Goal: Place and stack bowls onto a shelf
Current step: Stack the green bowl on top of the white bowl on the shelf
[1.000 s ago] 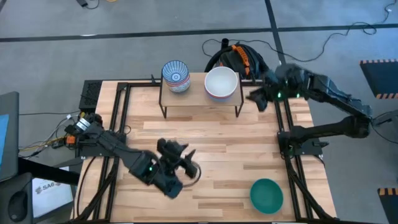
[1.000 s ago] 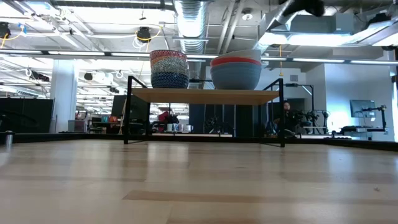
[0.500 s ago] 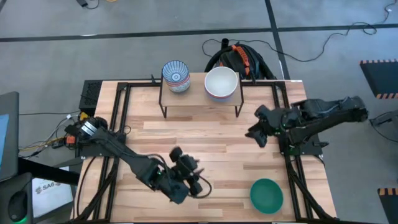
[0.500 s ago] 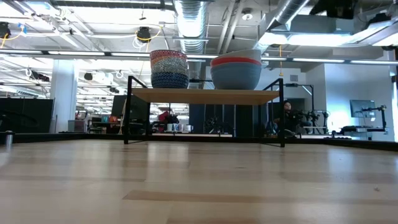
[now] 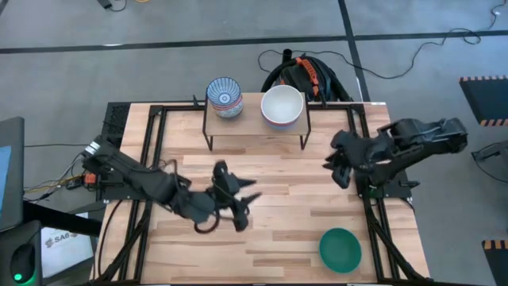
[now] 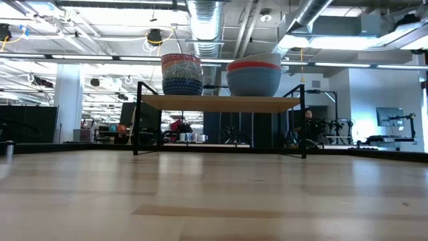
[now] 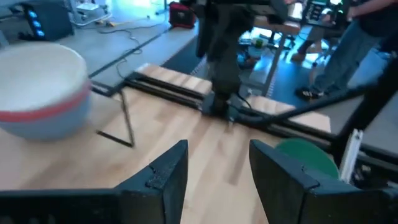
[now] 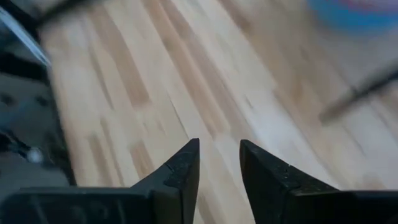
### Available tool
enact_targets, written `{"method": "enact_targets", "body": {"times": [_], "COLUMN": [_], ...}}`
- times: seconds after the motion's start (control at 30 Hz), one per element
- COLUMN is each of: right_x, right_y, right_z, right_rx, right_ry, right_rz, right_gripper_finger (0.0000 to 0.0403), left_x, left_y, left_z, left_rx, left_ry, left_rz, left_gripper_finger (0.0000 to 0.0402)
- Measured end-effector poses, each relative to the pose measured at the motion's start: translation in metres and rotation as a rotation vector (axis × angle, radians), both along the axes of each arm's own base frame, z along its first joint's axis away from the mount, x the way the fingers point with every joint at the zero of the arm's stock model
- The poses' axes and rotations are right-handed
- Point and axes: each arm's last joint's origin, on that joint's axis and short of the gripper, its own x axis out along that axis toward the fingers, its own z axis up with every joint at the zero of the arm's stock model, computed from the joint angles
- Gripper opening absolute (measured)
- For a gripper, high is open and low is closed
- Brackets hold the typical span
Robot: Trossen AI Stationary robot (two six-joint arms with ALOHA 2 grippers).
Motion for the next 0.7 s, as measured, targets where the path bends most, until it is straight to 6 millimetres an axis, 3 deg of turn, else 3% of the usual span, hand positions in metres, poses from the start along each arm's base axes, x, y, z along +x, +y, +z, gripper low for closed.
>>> {"method": "enact_targets", "body": {"times": [0.3, 0.53, 0.7], "right_x": [-0.017, -0.027, -0.037], "right_y": [0.019, 0.048, 0.066], "right_z": [-0.076, -0.125, -0.150], "right_rx": [0.169, 0.212, 0.235], "right_ry": [0.266, 0.433, 0.479], "right_rz": [0.052, 0.152, 0.175], "right_gripper_finger": [0.0140, 0.0174, 0.0211], "left_x": [0.007, 0.002, -0.001], "left_y": [-0.008, -0.006, -0.005], "left_z": [-0.072, -0.113, -0.127], "left_rx": [-0.148, -0.254, -0.293], "left_ry": [-0.159, -0.145, -0.133], "left_rz": [-0.008, -0.016, -0.035], "left_gripper_finger": [0.0155, 0.0155, 0.0155]}}
